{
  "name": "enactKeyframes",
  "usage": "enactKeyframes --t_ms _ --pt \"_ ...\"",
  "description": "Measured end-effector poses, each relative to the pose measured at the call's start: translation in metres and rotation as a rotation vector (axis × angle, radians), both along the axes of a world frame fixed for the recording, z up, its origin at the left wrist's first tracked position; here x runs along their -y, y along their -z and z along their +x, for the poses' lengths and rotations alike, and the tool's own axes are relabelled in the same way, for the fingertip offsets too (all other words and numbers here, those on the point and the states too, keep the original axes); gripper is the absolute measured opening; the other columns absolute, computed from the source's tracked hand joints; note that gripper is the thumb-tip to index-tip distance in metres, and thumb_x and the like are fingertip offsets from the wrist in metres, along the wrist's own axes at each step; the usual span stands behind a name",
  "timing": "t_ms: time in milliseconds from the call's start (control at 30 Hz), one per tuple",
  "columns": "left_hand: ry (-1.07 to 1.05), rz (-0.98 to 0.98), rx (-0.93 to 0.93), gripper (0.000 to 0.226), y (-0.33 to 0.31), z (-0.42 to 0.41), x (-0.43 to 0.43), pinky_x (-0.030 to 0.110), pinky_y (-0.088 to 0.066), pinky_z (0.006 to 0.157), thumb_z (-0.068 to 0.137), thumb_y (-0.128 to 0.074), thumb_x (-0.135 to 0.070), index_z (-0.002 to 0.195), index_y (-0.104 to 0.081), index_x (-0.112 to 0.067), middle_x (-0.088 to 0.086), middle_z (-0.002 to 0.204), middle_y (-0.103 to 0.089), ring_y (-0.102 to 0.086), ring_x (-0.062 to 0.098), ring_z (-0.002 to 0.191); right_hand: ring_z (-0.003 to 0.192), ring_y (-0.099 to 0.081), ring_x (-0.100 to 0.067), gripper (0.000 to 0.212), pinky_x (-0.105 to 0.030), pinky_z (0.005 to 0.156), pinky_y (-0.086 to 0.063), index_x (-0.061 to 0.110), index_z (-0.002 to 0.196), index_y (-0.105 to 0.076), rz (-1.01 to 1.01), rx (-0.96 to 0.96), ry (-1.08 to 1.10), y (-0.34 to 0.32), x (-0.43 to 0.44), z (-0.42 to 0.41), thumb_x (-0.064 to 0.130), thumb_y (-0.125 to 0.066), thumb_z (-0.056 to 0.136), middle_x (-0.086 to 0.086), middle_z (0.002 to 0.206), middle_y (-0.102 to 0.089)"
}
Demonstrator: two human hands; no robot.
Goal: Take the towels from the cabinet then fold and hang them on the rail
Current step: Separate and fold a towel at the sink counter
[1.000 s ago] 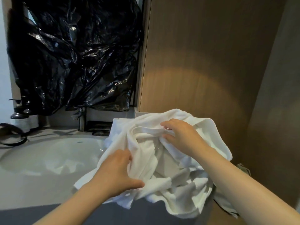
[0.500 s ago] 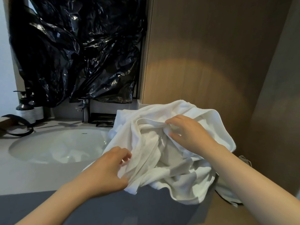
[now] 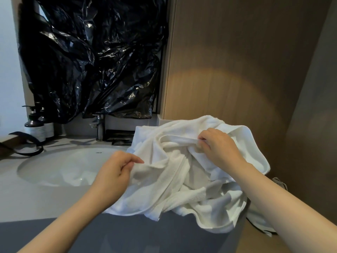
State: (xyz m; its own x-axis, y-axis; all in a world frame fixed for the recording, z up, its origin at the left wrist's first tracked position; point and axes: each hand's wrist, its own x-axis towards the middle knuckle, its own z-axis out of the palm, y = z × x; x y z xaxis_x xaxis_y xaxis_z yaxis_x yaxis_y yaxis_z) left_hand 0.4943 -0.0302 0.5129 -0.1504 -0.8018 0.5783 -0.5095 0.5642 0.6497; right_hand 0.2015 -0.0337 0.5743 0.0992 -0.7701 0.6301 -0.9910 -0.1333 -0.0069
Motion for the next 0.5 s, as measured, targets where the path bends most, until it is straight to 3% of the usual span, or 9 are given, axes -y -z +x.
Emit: enactKeyframes --t_ms 67,133,200,300,400,500 --pt "-0.063 0.018 -0.095 0.035 -0.006 0.000 0.009 0.007 -0.036 0.067 0.097 -0.042 -0.003 0.088 -0.066 -0.028 -0.010 0.096 -0.057 -0.050 -0.011 0.087 0.075 -0.051 -0.023 0.014 -0.034 0.057 -0.034 0.018 0.086 -0.055 -0.071 0.060 -0.047 -0.005 -0.006 0.000 0.020 -0.049 0.098 0.005 0.081 -0.056" --pt "-0.119 0.049 -0.171 0.037 -0.011 -0.002 0.019 0.020 -0.039 0.064 0.098 -0.037 -0.006 0.089 -0.065 -0.027 -0.006 0.093 -0.058 -0.054 0.001 0.082 0.073 -0.051 -0.025 0.014 -0.039 0.060 -0.042 0.014 0.088 -0.054 -0.152 0.095 -0.086 -0.010 -0.013 -0.001 0.020 -0.049 0.099 0.001 0.079 -0.058" --pt "-0.155 0.056 -0.258 0.036 -0.015 -0.007 0.027 0.028 -0.038 0.054 0.098 -0.034 -0.008 0.090 -0.063 -0.028 -0.001 0.078 -0.059 -0.052 0.014 0.065 0.068 -0.052 -0.026 0.015 -0.039 0.058 -0.044 0.012 0.090 -0.057 -0.222 0.083 -0.067 -0.015 -0.020 -0.007 0.023 -0.052 0.099 -0.004 0.075 -0.061" --pt "-0.212 0.033 -0.371 0.031 -0.021 -0.013 0.039 0.030 -0.035 0.050 0.098 -0.035 -0.011 0.093 -0.062 -0.026 -0.002 0.060 -0.049 -0.043 0.015 0.052 0.059 -0.054 -0.018 0.016 -0.031 0.051 -0.040 0.014 0.086 -0.056 -0.324 0.166 -0.019 -0.023 -0.029 -0.029 0.025 -0.055 0.098 0.000 0.068 -0.058" --pt "-0.247 -0.014 -0.329 0.028 -0.024 -0.016 0.051 0.030 -0.032 0.053 0.099 -0.037 -0.010 0.099 -0.063 -0.020 -0.004 0.068 -0.050 -0.044 0.012 0.058 0.057 -0.048 -0.003 0.018 -0.020 0.048 -0.026 0.022 0.081 -0.052 -0.365 0.290 0.071 -0.027 -0.035 -0.051 0.028 -0.054 0.098 0.011 0.064 -0.051" --pt "-0.242 -0.016 -0.238 0.029 -0.022 -0.022 0.058 0.026 -0.029 0.052 0.100 -0.036 -0.009 0.099 -0.063 -0.019 0.002 0.084 -0.054 -0.046 0.011 0.060 0.056 -0.047 -0.003 0.018 -0.020 0.048 -0.025 0.022 0.081 -0.052 -0.305 0.299 0.133 -0.018 -0.034 -0.059 0.028 -0.054 0.098 0.012 0.064 -0.051"
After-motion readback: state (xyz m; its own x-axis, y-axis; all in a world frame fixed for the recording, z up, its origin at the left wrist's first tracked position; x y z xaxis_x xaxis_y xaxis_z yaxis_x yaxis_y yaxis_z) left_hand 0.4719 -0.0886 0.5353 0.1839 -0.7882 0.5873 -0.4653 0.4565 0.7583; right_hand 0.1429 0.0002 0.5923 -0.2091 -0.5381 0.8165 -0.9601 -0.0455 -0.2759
